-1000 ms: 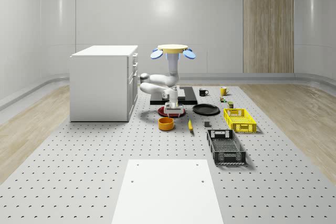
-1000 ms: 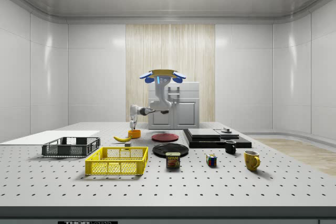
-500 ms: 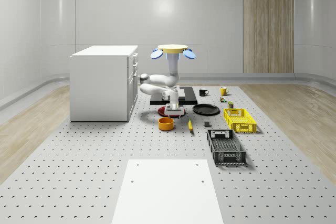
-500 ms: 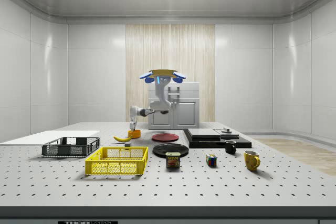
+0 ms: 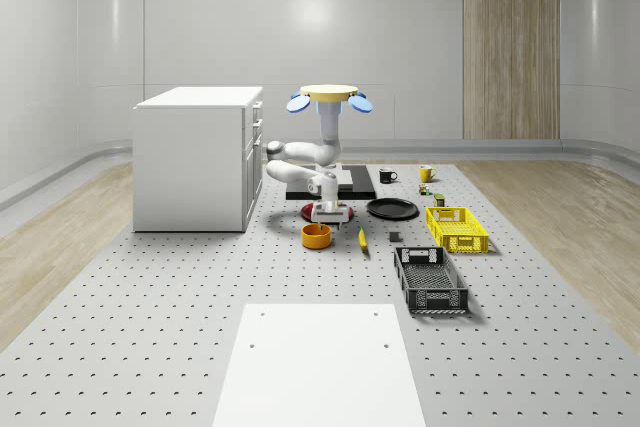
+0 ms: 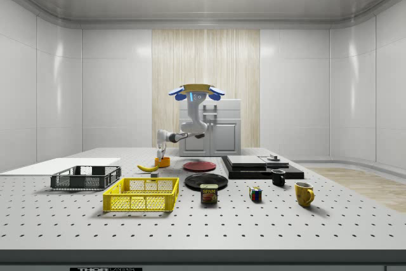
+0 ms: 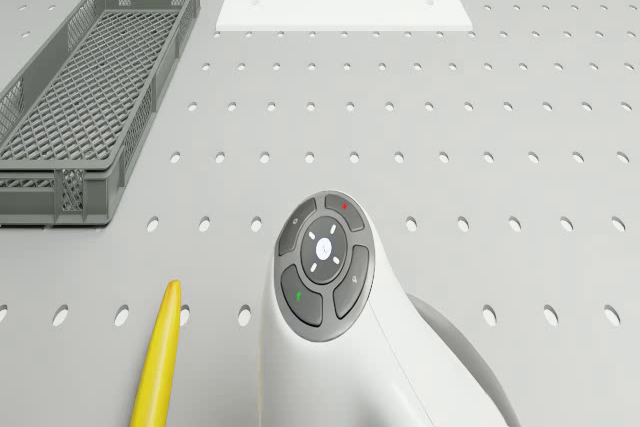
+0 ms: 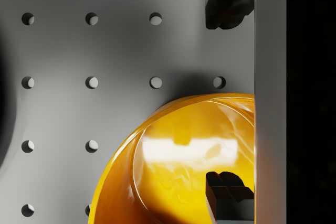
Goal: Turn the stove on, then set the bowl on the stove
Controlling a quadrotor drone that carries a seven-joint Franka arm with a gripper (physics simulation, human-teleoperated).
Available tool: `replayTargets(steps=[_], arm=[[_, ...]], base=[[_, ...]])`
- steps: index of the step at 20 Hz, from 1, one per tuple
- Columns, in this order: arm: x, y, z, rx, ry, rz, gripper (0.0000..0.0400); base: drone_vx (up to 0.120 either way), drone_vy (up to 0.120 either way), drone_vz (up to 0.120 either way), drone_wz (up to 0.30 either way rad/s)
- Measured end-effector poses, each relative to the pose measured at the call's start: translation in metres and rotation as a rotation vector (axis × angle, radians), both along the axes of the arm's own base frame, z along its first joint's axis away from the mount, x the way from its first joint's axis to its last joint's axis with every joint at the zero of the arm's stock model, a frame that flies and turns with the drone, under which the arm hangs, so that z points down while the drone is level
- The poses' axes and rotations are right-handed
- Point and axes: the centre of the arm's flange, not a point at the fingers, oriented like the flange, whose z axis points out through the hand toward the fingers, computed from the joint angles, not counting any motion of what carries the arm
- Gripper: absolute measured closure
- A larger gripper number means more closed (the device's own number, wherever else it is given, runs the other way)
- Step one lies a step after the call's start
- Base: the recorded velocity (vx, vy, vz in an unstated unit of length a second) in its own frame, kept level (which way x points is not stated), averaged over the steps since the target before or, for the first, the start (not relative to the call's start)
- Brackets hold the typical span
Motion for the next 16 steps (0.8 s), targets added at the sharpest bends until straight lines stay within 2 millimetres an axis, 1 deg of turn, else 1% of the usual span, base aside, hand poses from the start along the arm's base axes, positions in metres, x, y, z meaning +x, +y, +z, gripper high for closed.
replayTargets(steps=[13,14,15,16], arm=[[0.0,-0.002,0.013,0.0,0.0,0.0,0.0],[0.0,-0.002,0.013,0.0,0.0,0.0,0.0046],[0.0,-0.002,0.014,0.0,0.0,0.0,0.0102],[0.0,-0.002,0.014,0.0,0.0,0.0,0.0146]], base=[[0.0,0.0,0.0,0.0],[0.0,0.0,0.0,0.0],[0.0,0.0,0.0,0.0],[0.0,0.0,0.0,0.0]])
